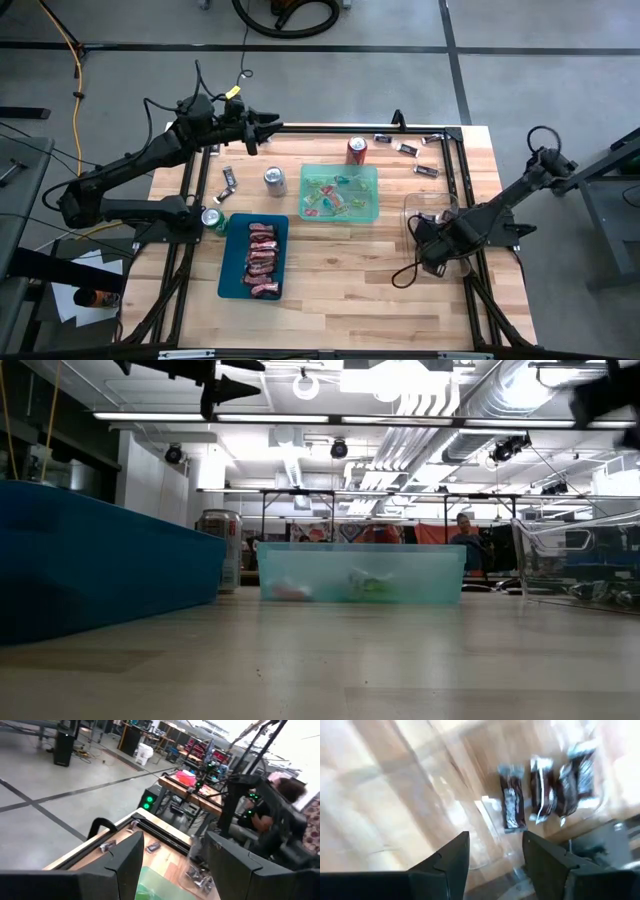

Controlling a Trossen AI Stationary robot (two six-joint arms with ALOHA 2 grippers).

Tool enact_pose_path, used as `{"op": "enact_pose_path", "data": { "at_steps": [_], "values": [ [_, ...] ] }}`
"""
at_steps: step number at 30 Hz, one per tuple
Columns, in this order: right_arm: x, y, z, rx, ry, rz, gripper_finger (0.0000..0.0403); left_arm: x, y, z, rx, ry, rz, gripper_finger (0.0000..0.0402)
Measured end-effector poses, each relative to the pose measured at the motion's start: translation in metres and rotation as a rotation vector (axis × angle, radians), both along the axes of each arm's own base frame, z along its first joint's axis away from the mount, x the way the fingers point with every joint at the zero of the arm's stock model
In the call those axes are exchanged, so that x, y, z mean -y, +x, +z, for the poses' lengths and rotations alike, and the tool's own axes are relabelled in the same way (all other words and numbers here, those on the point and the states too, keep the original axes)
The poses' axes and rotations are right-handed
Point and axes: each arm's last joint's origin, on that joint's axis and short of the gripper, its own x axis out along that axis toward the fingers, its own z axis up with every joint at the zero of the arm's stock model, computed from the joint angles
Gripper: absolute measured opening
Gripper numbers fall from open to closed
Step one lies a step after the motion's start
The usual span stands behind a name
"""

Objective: Organize candy in baskets
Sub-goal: Put the white brown chocolate into the transparent bin

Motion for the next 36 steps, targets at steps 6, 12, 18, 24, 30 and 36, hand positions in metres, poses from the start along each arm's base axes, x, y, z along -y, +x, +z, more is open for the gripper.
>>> {"op": "enact_pose_path", "data": {
  "at_steps": [6,12,18,24,30,36],
  "values": [
    [0.011,0.013,0.077,0.300,0.000,-0.143,0.0177,-0.001,-0.003,0.001,0.006,0.000,-0.023,0.0195],
    [0.053,0.040,0.117,0.612,-0.182,-0.428,0.0177,-0.002,-0.004,0.001,-0.004,0.034,-0.029,0.0195],
    [0.100,0.079,0.127,0.818,-0.221,-0.496,0.0177,0.004,-0.013,-0.002,-0.093,0.067,-0.030,0.0195],
    [0.140,0.102,0.126,0.889,-0.262,-0.554,0.0177,0.007,-0.034,-0.035,-0.459,-0.137,0.298,0.0195],
    [0.167,0.111,0.111,0.814,-0.185,-0.600,0.0177,0.007,-0.048,-0.085,-0.751,-0.395,0.639,0.0195],
    [0.178,0.121,0.097,0.745,-0.097,-0.530,0.0177,0.011,-0.061,-0.135,-0.680,-0.637,0.959,0.0195]
  ]
}}
